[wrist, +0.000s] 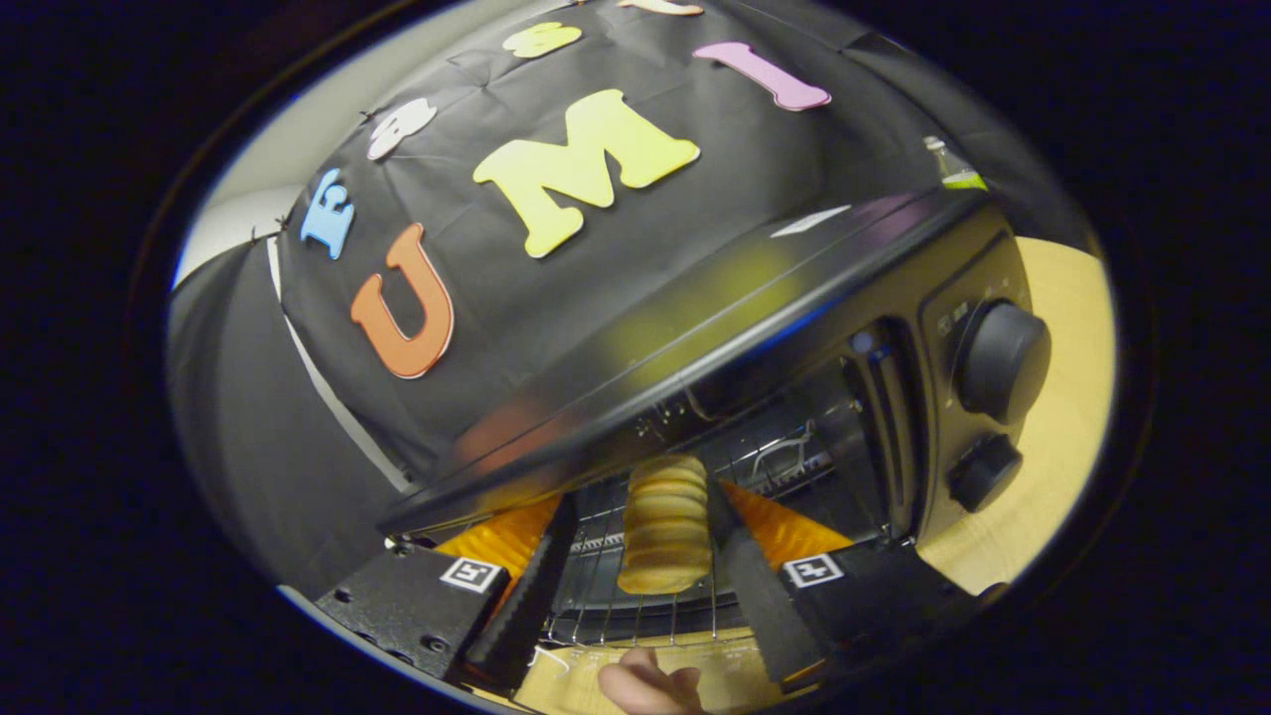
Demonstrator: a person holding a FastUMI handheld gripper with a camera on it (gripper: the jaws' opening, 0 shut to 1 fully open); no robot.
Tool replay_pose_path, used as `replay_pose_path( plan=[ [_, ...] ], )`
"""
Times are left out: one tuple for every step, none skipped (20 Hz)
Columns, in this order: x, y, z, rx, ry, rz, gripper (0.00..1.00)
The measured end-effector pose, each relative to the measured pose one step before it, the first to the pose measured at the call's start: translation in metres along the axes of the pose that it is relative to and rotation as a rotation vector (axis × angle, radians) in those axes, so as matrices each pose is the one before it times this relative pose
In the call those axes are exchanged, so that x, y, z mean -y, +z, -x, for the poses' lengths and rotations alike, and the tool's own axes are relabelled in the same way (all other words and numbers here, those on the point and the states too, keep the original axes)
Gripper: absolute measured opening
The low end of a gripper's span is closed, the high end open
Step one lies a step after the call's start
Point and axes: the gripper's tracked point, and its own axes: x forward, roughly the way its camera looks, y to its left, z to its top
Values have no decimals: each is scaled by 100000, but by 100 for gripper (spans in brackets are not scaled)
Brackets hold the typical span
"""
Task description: Open the toaster oven, put the food inside, and close the toaster oven door.
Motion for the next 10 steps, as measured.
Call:
replay_pose_path(
  plan=[
    [-351,-187,389,-1161,606,114,92],
    [-124,1,610,-735,-568,1139,93],
    [-272,141,697,-715,-533,2062,95],
    [-136,46,665,-1171,-1250,2960,95],
    [-195,119,1097,-763,-903,2582,98],
    [-52,358,1160,-35,-2013,1114,99],
    [-471,715,1220,1225,309,-772,100],
    [-1224,493,1327,934,2579,-1819,100],
    [-1099,495,1311,63,2357,-903,100],
    [-1037,177,1091,-1534,1761,478,100]
  ],
)
